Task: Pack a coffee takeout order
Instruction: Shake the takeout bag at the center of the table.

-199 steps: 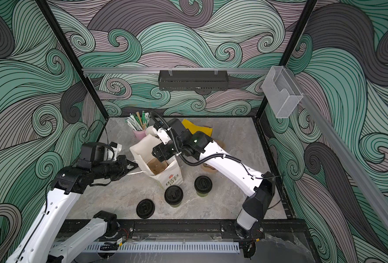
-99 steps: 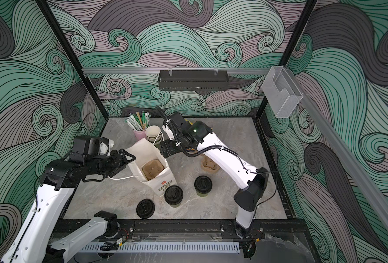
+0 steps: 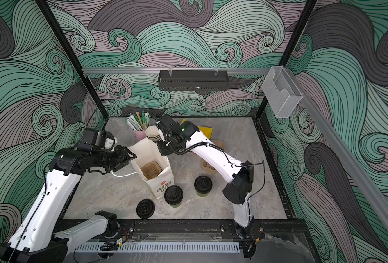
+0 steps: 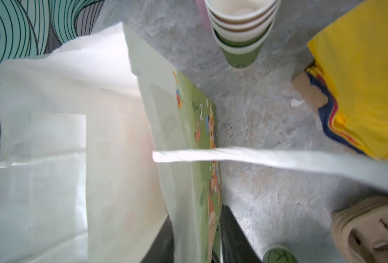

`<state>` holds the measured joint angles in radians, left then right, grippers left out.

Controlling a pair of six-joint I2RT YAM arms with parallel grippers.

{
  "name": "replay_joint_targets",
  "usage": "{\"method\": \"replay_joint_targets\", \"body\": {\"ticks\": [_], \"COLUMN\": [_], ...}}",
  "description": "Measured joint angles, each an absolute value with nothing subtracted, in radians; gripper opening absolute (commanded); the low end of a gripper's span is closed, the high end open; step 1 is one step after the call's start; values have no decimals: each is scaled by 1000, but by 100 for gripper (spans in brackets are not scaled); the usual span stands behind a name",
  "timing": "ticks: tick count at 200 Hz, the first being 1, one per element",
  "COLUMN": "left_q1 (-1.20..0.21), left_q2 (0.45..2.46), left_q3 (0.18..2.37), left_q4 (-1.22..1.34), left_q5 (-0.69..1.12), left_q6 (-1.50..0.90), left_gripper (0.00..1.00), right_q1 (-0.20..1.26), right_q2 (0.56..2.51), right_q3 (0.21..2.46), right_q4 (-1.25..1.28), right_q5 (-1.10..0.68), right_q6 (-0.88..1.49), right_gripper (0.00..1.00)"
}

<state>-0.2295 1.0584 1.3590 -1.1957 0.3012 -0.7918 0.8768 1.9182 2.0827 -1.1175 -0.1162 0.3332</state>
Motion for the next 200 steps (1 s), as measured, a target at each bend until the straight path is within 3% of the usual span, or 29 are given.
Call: {"method": "replay_joint_targets", "body": {"ticks": [19, 71, 154, 200], "left_q1": [-229, -229, -341, -343], "left_q2": [1074, 1152, 1242, 1190], "left_q3": [1356, 1362, 1578, 1456], "left_q4": [-1208, -1211, -1220, -1211], "left_q5": [289, 276, 261, 167], "left_q6": [-789, -788, -850, -850], "left_gripper": [40, 0, 0, 0], "right_q1": [877, 891, 881, 881], "right_q2": [1919, 1919, 1884, 1869], "right_q3": [2083, 2079, 1989, 1961], "right_q4": [-1108, -1052, -1002, -971], "right_q5": [-125, -131, -82, -83], "right_q6": [350, 387, 464, 491], "right_gripper": [13, 7, 6, 6]}}
